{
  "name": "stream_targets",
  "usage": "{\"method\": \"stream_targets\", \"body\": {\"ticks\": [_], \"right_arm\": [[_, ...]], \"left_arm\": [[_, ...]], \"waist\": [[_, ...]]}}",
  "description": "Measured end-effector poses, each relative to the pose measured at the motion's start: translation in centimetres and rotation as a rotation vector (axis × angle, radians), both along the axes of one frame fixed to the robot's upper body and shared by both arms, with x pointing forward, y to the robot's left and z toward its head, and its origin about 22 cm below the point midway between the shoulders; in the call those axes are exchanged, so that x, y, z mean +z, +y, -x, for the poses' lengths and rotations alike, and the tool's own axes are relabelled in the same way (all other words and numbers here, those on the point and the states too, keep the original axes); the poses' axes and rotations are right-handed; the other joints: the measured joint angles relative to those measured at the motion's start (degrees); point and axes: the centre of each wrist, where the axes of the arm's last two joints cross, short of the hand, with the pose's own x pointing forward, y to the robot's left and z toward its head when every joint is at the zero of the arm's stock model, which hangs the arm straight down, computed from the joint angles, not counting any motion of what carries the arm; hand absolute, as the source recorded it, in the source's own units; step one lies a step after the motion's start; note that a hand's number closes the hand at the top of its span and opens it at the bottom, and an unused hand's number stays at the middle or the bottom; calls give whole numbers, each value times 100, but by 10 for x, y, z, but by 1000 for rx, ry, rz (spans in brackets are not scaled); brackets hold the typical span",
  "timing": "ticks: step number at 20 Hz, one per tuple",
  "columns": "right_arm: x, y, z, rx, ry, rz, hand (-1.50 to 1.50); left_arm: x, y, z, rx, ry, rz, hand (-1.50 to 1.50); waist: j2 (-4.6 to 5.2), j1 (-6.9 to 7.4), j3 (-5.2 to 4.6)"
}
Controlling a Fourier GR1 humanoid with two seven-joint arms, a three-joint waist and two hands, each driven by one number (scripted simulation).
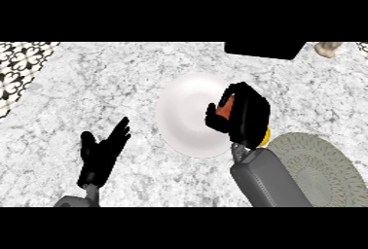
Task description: Pick the sweet potato from the placemat and place it in the plate
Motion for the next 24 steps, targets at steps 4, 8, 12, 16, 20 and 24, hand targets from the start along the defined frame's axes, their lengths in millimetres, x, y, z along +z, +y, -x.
{"method": "stream_targets", "body": {"ticks": [4,8,12,16,20,24], "right_arm": [[12,13,-7,-89,-81,-15,150],[21,22,-11,-124,-178,4,150],[19,24,-17,-174,-234,59,150],[15,22,-24,-241,-281,125,150],[10,16,-30,-306,-318,169,150],[2,10,-33,-347,-339,193,150]], "left_arm": [[1,-3,-3,-15,-5,2,0],[1,-4,-5,-19,-5,4,0],[0,-5,-5,-14,-4,5,0],[-2,-2,-5,4,-2,5,0],[-2,2,-5,15,-1,4,0],[-1,-1,-6,30,-8,11,0]], "waist": [[24,36,11],[45,30,23],[56,-28,30],[60,-124,37],[74,-188,48],[83,-255,58]]}}
